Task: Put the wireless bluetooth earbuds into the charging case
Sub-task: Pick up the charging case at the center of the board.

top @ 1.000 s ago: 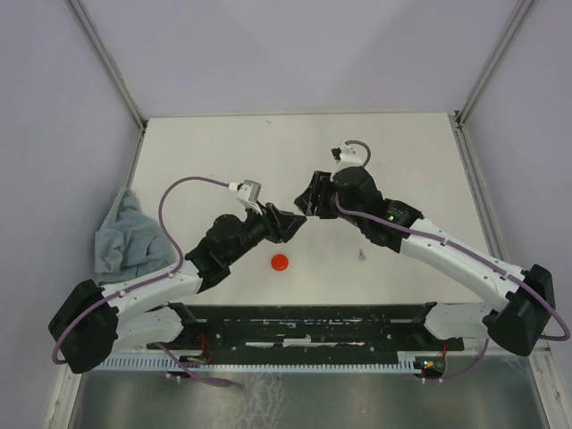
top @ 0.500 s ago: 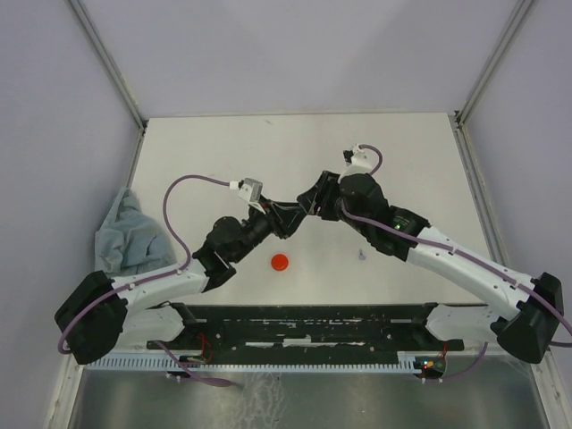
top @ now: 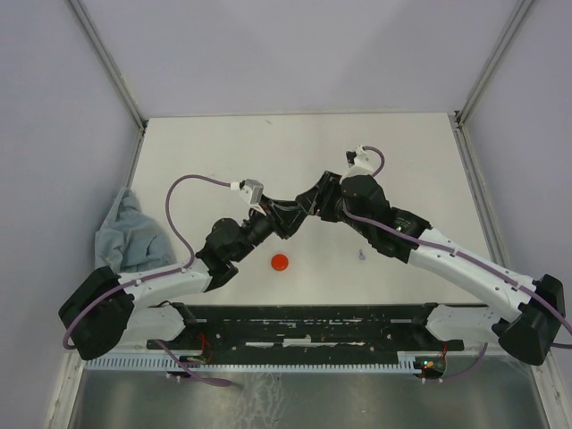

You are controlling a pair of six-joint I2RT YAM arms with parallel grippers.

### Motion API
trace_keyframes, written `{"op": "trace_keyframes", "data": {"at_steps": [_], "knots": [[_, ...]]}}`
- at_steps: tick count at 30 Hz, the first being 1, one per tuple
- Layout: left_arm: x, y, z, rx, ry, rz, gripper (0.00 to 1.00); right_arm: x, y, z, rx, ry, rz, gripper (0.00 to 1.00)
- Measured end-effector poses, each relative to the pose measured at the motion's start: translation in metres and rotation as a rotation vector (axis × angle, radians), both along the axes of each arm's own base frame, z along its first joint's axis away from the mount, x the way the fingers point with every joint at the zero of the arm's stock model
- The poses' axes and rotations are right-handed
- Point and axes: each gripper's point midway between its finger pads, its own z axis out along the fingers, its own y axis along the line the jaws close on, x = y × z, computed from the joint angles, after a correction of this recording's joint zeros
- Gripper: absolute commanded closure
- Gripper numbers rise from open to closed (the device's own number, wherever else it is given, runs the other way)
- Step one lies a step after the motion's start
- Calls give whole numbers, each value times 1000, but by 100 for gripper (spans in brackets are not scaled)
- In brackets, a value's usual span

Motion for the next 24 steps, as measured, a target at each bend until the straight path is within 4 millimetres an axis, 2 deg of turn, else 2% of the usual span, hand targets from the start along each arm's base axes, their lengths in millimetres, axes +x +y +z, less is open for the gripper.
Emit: {"op": "trace_keyframes", "data": {"at_steps": [11, 19, 24], "knots": [[-4, -4, -2, -9, -20, -32, 73, -5, 1, 1, 12, 6, 21, 50], [-6, -4, -1, -14, -34, -39, 91, -8, 0, 3, 4, -10, 34, 29], [-12, 2, -15, 19, -43, -42, 97, -12, -7, 19, -36, -83, 75, 21]]}}
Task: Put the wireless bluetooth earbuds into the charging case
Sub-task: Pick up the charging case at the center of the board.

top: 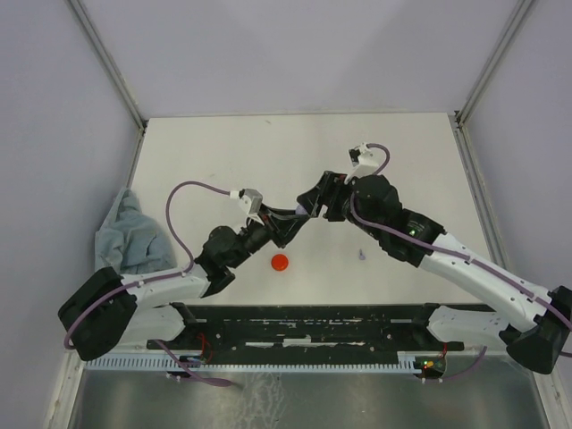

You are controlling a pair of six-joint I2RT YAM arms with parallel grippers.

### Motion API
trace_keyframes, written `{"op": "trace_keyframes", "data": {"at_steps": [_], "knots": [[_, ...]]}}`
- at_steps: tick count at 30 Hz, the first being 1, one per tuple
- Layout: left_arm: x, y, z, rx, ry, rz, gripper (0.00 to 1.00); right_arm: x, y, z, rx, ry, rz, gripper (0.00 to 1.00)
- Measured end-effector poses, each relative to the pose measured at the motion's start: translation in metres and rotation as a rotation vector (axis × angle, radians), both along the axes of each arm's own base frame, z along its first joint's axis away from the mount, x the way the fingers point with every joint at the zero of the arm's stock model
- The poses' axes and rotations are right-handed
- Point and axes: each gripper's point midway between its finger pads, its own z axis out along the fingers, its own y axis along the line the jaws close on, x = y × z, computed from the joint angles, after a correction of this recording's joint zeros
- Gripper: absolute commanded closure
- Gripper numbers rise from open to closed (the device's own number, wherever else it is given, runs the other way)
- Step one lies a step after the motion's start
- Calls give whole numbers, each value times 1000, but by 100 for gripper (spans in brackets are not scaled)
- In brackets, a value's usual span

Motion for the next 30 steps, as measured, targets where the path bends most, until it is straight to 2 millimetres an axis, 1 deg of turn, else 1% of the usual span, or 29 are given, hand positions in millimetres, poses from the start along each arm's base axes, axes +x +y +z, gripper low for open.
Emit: {"op": "trace_keyframes", "data": {"at_steps": [3, 7, 11, 14, 15, 16, 17, 21, 26, 30], "knots": [[-6, 4, -3, 14, -17, -16, 97, -1, -4, 18, -21, -56, 39, 20], [-14, 11, 9, 3, -70, -44, 97, 0, -8, 45, -43, -135, 153, 20], [-14, 21, 19, -3, -116, -82, 97, -7, -12, 54, -102, -198, 310, 21], [-16, 27, 22, 5, -148, -135, 97, -19, -10, 51, -140, -233, 437, 23], [-16, 29, 23, 4, -153, -146, 97, -28, -8, 48, -156, -250, 508, 24], [-18, 29, 23, 8, -158, -166, 97, -29, -8, 47, -160, -256, 524, 25], [-19, 30, 23, 9, -159, -184, 97, -35, -6, 45, -167, -267, 572, 27], [-32, 27, 23, 15, -173, -273, 97, -51, 0, 39, -189, -304, 718, 29], [-48, 22, 27, 15, -189, -371, 97, -61, 7, 30, -206, -341, 846, 33], [-52, 18, 36, 6, -208, -408, 97, -63, 12, 24, -221, -343, 915, 40]]}}
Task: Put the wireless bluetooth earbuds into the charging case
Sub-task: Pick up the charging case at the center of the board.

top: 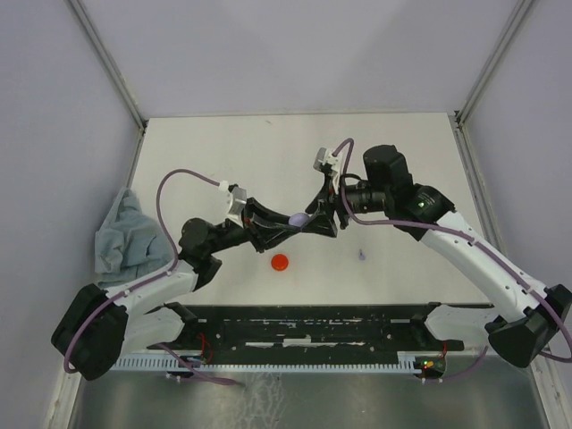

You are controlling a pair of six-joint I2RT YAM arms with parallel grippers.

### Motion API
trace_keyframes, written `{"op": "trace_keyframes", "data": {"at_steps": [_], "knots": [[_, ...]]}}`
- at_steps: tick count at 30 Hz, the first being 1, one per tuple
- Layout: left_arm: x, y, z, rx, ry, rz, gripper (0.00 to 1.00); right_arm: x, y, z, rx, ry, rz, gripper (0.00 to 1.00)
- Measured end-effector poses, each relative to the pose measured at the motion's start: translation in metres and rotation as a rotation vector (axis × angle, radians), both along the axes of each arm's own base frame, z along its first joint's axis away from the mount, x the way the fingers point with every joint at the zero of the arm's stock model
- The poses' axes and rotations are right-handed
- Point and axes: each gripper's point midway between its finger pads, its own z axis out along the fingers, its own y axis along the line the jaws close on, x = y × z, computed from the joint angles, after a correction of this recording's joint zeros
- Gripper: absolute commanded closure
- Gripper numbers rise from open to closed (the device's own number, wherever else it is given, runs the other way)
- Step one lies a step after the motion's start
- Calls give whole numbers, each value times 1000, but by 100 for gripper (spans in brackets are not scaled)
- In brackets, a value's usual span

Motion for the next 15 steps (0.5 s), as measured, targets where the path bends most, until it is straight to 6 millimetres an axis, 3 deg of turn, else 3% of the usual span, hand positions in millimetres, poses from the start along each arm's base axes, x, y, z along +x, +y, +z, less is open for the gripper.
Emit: {"op": "trace_keyframes", "data": {"at_steps": [8, 15], "knots": [[-4, -3, 6, -5, -21, -36, 95, -3, 4, -9, -31, 3, 78, 66], [-5, -5, 7, 15, -22, -59, 80, -4, 3, -9, -64, -1, 118, 83]]}}
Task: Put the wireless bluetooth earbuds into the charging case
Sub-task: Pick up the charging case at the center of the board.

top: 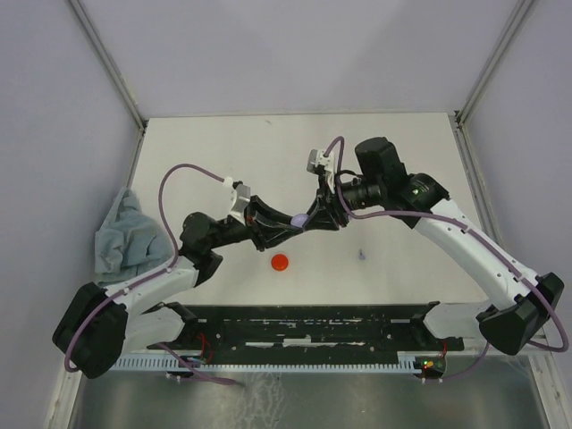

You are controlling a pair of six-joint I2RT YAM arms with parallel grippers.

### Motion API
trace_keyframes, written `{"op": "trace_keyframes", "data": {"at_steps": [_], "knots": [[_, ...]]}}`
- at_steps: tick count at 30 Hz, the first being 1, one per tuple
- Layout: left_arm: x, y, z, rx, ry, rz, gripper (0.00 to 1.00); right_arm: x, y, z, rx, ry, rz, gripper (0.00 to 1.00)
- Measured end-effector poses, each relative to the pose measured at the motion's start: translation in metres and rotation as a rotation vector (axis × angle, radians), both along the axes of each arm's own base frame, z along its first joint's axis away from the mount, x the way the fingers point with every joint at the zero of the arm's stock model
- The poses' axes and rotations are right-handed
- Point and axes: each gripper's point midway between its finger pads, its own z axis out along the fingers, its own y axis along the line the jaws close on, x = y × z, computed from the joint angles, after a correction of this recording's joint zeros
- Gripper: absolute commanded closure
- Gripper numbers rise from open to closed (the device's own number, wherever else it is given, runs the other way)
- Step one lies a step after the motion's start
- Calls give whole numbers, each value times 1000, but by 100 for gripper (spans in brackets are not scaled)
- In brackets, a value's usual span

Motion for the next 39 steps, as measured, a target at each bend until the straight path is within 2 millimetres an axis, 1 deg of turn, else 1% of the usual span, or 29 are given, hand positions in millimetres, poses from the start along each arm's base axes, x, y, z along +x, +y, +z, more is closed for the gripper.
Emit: {"op": "trace_keyframes", "data": {"at_steps": [6, 12, 18, 23, 27, 34, 37, 39], "knots": [[4, -4, -3, 63, -3, -11, 68, 3, -5, -1, -60, -5, 10, 85], [5, -7, -5, 106, -6, -20, 62, 3, -9, -3, -105, -22, 10, 85], [5, -8, -13, 141, 1, -30, 62, 4, -8, -3, -138, -33, 7, 84], [5, -9, -16, 153, 14, -41, 62, 2, -8, -4, -175, -51, 8, 84], [5, -10, -17, 157, 17, -50, 63, 2, -4, -5, -204, -63, 14, 84], [3, -10, -19, 165, 17, -62, 83, 1, -3, -9, -239, -67, 14, 80], [3, -10, -19, 166, 8, -61, 85, 1, -3, -9, -244, -72, 12, 80], [3, -10, -20, 167, 5, -60, 83, 1, -4, -9, -247, -76, 9, 80]]}}
